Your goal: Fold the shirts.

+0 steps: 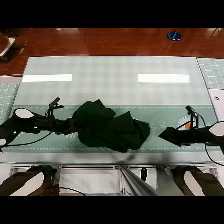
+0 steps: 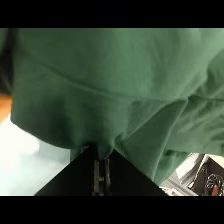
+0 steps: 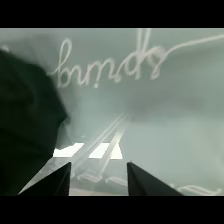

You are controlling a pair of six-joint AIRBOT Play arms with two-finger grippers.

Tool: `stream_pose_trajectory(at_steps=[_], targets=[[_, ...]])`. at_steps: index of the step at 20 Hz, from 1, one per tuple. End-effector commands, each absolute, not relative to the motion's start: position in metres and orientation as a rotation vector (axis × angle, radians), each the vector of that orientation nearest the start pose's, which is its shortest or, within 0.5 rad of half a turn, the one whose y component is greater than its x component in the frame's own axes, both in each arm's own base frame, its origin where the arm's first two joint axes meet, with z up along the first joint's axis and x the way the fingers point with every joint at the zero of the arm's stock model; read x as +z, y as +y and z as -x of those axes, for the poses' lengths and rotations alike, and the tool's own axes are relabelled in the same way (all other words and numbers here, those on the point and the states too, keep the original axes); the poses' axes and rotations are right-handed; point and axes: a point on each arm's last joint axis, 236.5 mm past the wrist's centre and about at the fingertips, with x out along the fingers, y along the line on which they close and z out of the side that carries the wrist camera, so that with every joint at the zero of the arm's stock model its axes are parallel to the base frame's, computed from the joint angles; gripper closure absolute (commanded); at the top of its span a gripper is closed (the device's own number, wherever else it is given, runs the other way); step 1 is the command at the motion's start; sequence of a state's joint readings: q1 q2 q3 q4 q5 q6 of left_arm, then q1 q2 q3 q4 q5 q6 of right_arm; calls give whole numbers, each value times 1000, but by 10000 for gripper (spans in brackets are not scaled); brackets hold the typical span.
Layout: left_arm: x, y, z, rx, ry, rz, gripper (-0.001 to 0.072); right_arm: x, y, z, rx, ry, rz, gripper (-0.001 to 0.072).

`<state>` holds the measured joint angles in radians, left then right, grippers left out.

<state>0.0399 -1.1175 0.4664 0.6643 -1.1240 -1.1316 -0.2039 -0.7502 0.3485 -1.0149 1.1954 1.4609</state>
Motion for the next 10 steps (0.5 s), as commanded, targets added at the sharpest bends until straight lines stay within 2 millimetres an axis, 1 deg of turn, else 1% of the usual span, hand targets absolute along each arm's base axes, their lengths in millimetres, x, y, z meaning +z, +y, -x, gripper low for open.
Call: stream_pose_trajectory(at_steps=[1,4,5,8,9,10], targets=[[-74,-165,-233,-583,1466,662,684,-80,109,-174,208,1495,-655,321],[-72,-165,-235,-584,1460,659,684,-85,139,-190,254,1471,-713,321],[-72,-165,-235,-584,1460,659,684,-90,145,-196,249,1461,-722,321],[-72,-165,-235,-583,1460,659,684,-108,152,-207,213,1466,-734,321],[-72,-165,-236,-582,1458,659,684,-111,154,-210,206,1473,-744,322],[-73,-164,-237,-578,1454,659,683,-112,157,-215,213,1472,-758,358]])
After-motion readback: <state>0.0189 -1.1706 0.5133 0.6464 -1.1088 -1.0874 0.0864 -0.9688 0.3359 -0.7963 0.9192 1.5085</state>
